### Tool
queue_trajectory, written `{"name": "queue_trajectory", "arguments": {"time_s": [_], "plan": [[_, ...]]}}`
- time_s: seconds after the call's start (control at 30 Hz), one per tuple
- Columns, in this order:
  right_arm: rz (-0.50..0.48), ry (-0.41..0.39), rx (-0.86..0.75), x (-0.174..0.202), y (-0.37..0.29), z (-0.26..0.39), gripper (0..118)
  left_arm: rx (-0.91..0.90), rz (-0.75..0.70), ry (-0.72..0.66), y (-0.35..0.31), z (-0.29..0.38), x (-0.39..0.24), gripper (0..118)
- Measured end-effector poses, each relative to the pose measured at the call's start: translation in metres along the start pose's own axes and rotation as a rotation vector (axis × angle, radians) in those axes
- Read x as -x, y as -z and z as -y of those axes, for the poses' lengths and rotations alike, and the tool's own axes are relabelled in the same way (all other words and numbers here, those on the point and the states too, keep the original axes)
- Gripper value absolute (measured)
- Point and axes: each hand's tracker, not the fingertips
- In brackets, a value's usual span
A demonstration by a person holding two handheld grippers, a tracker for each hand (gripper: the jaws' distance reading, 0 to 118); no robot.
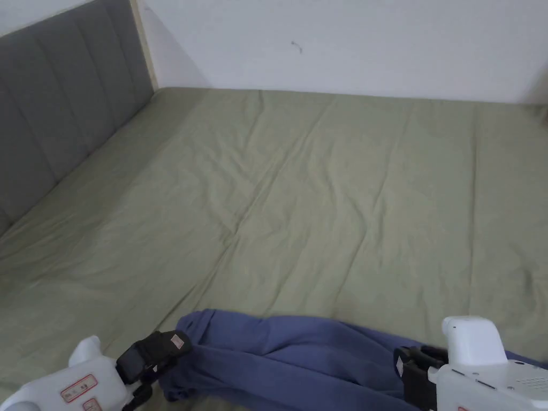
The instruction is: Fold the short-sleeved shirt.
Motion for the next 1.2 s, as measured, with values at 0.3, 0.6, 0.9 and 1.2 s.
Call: {"name": "queue_trajectory", "arguments": {"time_s": [0.3,0.6,0.9,1.2], "plan": [[-0.018,0.033,0.039,0.020,0.015,-0.003,3,0.032,0.016,-0.109,0.019,-0.003,0.017,10],[0.023,0.128,0.000,-0.013,-0.004,0.006,3,-0.031,-0.037,0.165,0.003,-0.008,-0.085,11],[0.071,0.316,-0.067,-0.078,-0.044,0.033,3,0.064,0.076,0.942,0.036,0.132,-0.278,11],[0.271,0.289,-0.093,-0.096,-0.061,0.048,3,0.350,-0.023,1.060,0.143,0.244,-0.263,101]]}}
